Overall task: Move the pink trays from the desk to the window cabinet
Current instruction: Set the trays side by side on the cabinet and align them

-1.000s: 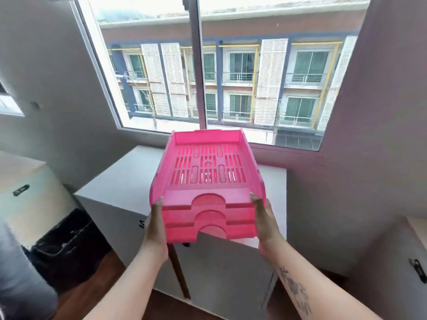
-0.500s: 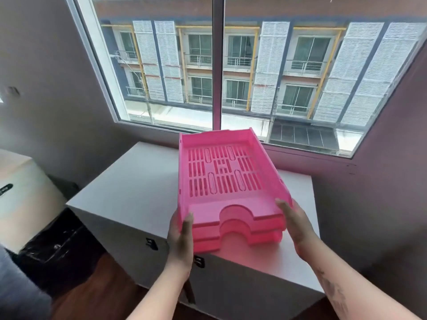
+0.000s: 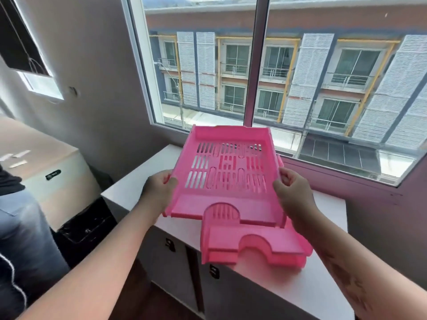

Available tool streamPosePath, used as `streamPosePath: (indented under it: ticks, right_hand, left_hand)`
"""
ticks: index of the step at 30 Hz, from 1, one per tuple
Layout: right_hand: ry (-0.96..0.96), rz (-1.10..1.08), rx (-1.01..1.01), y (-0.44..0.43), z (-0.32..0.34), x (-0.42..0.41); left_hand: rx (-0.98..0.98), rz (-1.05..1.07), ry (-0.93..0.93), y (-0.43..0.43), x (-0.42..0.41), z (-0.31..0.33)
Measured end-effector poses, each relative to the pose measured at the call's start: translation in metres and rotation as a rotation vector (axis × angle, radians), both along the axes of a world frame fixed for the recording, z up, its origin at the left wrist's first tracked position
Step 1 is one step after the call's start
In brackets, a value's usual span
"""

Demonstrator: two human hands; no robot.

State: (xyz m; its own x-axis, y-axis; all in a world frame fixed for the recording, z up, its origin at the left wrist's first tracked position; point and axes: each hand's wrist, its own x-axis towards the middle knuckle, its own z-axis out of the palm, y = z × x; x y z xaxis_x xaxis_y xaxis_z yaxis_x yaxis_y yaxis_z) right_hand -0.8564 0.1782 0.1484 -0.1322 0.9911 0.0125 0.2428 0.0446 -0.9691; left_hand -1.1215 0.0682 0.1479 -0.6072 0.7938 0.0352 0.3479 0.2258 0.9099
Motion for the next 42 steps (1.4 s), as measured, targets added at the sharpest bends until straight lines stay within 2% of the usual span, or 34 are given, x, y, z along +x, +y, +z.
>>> streamPosePath:
  ticks: [4,8,13,22,26,28,31,33,35,37,39,42]
  right_hand:
    - [0.046,0.078,0.046,-0.024,-0.002,-0.085]
    - [-0.002,0.15,0.026,-0.031,-0.014,-0.172]
    - [-0.132,0.115,-0.062,-0.005,-0.053,-0.249]
    - [-0.275,-0.026,-0.134,0.027,-0.115,-0.303]
    - [-0.339,0.047,-0.203,0.028,-0.117,-0.306]
    - [-0.404,0.068,-0.16,0.031,-0.103,-0.301]
    - [-0.458,0.041,0.002,0.048,-0.074,-0.287]
    - [-0.455,-0.015,0.144,0.059,-0.054,-0.27]
    - [-0.475,-0.058,0.247,0.069,-0.038,-0.243]
    - [-0.552,-0.088,0.3,0.076,-0.028,-0.205]
    - [-0.646,-0.155,0.306,0.081,-0.026,-0.156]
    - [-0.765,-0.326,0.184,0.079,-0.033,-0.081]
  left_hand:
    - [0.023,0.137,0.028,-0.001,-0.086,0.003]
    - [0.023,0.241,0.008,0.0,-0.172,-0.016]
    - [-0.047,0.198,0.006,0.027,-0.25,-0.063]
    - [-0.146,0.077,-0.038,0.096,-0.303,-0.116]
    - [-0.192,0.042,-0.099,0.104,-0.312,-0.131]
    - [-0.204,0.05,-0.085,0.109,-0.317,-0.13]
    - [-0.171,0.119,-0.028,0.125,-0.314,-0.113]
    - [-0.119,0.188,0.14,0.137,-0.296,-0.095]
    - [-0.05,0.149,0.291,0.145,-0.26,-0.079]
    - [-0.031,0.013,0.249,0.146,-0.208,-0.065]
    - [-0.085,-0.14,0.124,0.137,-0.148,-0.058]
    - [-0.223,-0.296,-0.078,0.113,-0.071,-0.057]
